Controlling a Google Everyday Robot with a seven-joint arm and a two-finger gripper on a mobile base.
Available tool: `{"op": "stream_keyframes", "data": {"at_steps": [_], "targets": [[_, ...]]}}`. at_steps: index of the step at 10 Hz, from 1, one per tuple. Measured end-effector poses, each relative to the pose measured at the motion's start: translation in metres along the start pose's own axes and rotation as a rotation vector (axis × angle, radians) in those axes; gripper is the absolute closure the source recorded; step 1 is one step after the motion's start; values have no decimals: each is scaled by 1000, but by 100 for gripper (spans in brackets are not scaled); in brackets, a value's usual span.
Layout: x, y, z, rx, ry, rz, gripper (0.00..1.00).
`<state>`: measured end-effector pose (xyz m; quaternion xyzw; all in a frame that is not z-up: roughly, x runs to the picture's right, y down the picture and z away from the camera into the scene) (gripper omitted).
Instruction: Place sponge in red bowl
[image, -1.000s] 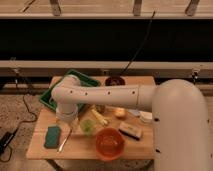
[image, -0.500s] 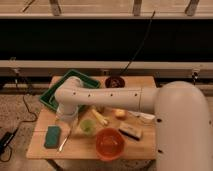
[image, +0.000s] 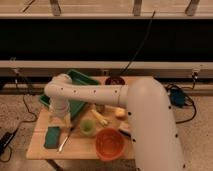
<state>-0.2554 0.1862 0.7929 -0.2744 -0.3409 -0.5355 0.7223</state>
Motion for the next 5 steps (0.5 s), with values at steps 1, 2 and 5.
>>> {"op": "stream_keyframes", "data": {"at_steps": [1,2,5], "targets": [[3,-3,6,-25,-6,-14,35],[6,-3,9,-38,-12,-19,35],[0,-7,18,-50,-34,-41,35]]}}
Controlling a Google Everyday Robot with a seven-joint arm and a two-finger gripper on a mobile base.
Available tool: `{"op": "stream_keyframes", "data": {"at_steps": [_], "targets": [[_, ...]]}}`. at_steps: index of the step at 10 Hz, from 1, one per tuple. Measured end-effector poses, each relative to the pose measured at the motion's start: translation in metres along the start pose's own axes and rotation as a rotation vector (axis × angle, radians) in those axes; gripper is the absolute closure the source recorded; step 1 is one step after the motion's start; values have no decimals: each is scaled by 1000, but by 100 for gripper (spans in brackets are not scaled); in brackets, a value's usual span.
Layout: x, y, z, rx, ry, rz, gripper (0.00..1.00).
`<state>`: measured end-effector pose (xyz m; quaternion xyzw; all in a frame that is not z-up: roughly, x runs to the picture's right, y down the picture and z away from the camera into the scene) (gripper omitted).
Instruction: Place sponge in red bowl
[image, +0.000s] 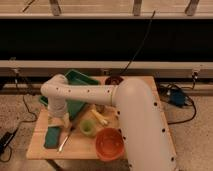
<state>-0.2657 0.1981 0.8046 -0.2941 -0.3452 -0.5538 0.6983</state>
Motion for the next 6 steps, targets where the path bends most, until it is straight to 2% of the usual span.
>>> {"op": "stream_keyframes", "data": {"at_steps": [6], "targets": [[-12,-20,13,-8,-25,-38,35]]}}
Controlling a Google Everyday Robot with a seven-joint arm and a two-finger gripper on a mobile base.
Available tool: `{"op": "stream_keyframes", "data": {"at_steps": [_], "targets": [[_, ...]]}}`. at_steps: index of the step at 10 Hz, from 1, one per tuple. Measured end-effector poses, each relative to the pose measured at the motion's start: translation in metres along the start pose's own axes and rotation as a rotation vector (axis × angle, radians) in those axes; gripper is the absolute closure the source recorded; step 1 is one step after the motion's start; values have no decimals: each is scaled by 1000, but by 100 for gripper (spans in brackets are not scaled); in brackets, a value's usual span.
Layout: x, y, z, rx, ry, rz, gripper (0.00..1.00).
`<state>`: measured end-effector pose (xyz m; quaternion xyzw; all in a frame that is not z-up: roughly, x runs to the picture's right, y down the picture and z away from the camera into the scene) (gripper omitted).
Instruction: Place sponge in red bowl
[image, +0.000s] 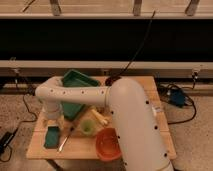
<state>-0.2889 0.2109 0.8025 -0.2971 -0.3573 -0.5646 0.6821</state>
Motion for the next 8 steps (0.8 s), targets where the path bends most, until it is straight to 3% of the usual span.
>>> {"op": "stream_keyframes", "data": {"at_steps": [8], "targets": [[-2,0,10,-29,-12,-5,35]]}}
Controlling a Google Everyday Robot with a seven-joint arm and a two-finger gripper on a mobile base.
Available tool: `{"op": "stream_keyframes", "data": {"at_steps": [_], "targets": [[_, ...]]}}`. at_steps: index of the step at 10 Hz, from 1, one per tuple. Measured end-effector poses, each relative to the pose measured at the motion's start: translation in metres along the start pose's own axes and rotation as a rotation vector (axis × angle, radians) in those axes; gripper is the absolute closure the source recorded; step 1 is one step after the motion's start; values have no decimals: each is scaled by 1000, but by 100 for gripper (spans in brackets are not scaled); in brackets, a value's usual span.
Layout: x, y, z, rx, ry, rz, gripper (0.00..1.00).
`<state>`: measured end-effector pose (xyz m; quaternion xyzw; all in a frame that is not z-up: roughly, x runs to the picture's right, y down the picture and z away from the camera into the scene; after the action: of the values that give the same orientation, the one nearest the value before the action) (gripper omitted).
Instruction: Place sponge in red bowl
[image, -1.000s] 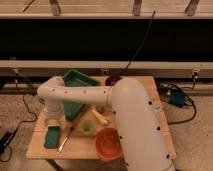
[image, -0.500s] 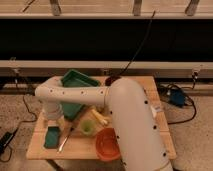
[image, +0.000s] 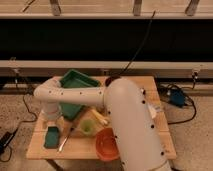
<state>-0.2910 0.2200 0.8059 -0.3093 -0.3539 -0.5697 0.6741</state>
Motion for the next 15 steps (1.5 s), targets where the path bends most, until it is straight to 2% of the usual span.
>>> {"op": "stream_keyframes", "data": {"at_steps": [6,7,9,12,13,15], "targets": [[1,0,18,-41,-24,-2,37],[1,0,20,-49,-26,-2,44],[-1,2,22,-58,-29,0,65],[-12,4,1,-21,-8,-2,95],[-17,4,-10,-6,5,-4,99],[-29,7,-40,25,37,-3,100]]}}
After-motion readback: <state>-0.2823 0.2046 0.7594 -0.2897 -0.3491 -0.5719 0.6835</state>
